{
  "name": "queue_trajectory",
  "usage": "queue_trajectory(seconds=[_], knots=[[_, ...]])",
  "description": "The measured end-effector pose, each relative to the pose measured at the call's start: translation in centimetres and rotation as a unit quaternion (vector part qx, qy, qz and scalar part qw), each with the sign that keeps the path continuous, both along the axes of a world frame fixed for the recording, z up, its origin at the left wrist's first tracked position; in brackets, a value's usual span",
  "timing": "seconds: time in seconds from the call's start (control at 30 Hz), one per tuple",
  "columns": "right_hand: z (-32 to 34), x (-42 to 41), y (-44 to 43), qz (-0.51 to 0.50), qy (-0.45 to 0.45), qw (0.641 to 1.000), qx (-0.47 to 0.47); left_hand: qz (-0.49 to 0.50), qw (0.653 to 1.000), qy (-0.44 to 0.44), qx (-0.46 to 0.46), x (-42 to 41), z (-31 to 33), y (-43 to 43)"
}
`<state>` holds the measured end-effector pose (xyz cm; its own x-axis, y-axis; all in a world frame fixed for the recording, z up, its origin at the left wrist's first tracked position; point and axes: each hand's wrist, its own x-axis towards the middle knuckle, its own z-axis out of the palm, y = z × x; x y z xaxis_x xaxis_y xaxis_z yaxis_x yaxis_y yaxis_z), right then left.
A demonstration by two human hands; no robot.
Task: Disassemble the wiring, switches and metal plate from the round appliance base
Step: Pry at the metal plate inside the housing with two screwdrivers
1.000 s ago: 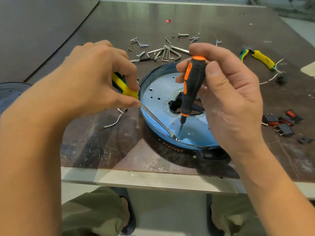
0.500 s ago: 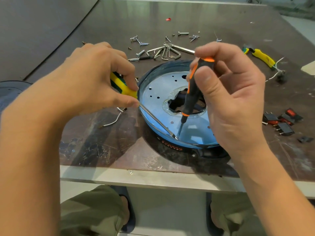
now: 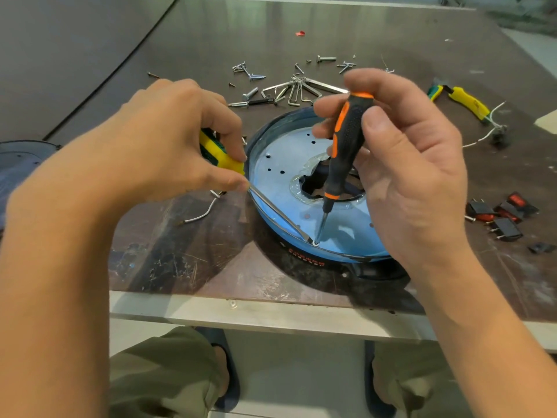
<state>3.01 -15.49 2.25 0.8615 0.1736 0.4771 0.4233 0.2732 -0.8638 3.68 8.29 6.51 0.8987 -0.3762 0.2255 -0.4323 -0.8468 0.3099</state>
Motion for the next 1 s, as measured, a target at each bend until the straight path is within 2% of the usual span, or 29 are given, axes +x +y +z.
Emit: queue_trajectory(seconds=[0.17, 0.33, 0.5, 0.63, 0.8, 1.0], knots=[[-0.03, 0.09, 0.07, -0.041, -0.057, 0.997, -0.029, -0.007, 1.000, 0.011, 0.006, 0.02, 0.08, 0.08], [0.03, 0.03, -0.06, -0.004, 0.036, 0.999, 0.024, -0.011, 1.000, 0.013, 0.008, 0.00, 0.07, 0.09], [-0.03, 0.18, 0.01, -0.035, -0.044, 0.998, -0.027, -0.003, 1.000, 0.017, 0.002, -0.04, -0.02, 0.17], [0.10, -0.06, -0.08, 0.008, 0.017, 1.000, 0.017, 0.002, 1.000, 0.026, 0.005, -0.07, 0.00, 0.14], [0.02, 0.15, 0.11, -0.031, -0.028, 0.999, -0.026, 0.013, 0.999, 0.031, 0.004, -0.13, 0.03, 0.08], [0.05, -0.01, 0.12, 0.022, 0.022, 0.999, 0.012, 0.013, 0.999, 0.038, 0.007, -0.15, 0.11, 0.06]])
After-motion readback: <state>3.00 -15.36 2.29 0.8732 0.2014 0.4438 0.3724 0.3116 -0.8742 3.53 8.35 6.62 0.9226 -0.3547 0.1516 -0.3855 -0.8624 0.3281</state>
